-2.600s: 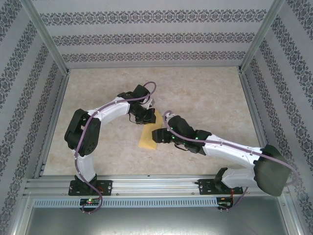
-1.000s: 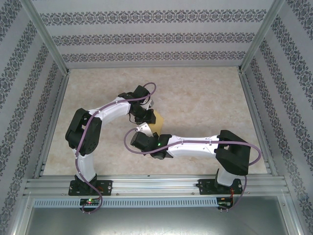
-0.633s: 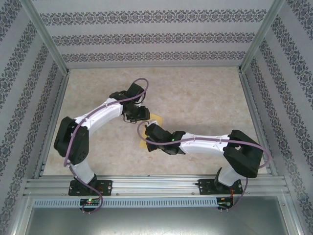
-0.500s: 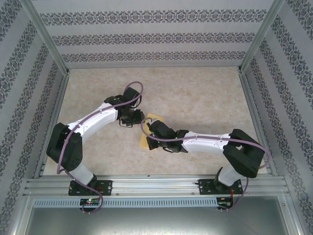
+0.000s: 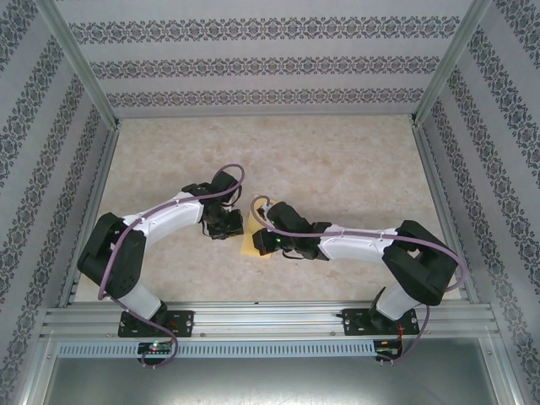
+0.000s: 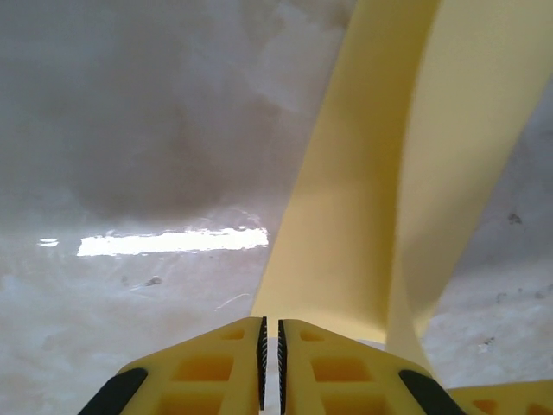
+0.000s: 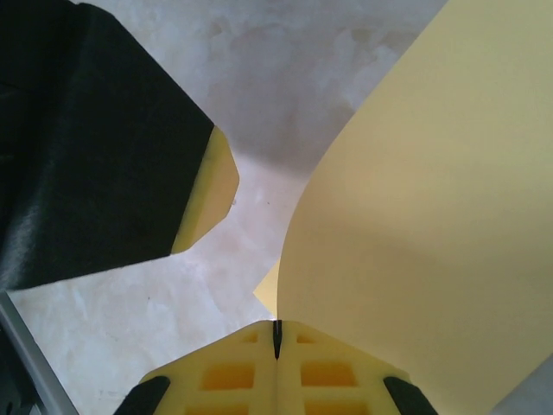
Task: Fold a paper plane with a square sheet of paper (pick it up from the middle)
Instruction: Fold the triangle a second time at the center of the table.
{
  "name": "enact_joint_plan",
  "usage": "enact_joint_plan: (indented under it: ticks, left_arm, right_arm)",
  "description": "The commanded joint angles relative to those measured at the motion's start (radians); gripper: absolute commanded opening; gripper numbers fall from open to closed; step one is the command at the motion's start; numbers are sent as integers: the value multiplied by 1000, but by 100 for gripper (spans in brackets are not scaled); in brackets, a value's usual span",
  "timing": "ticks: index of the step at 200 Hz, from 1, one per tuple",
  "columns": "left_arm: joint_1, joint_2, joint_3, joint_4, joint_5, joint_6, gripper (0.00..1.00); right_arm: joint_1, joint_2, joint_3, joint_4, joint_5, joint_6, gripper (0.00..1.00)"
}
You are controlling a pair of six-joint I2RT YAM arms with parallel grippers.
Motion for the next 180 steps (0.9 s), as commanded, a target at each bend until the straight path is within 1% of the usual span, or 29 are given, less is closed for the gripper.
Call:
enact_joint_plan:
  ticks: [1, 41, 68, 103, 125, 180]
  left_arm:
    - [-31, 13, -11, 55, 33, -28, 15]
    - [-42, 48, -13, 74, 24, -42, 13]
    - [-46, 66, -14, 88, 38, -43, 13]
    - [-63, 82, -8, 96, 48, -34, 13]
    - [-71, 79, -5, 86, 30, -37, 13]
    - [-80, 112, -15, 85, 47, -41, 13]
  right_arm:
    - [-17, -25, -18, -31, -29, 9, 1]
    - [-34, -45, -49, -27, -6, 47, 2]
    - [-49, -41, -59, -25, -8, 74, 2]
    - [-58, -47, -67, -18, -9, 81, 3]
    - [-65, -58, -74, -16, -1, 92, 3]
    - [-69, -50, -73, -15, -12, 101, 3]
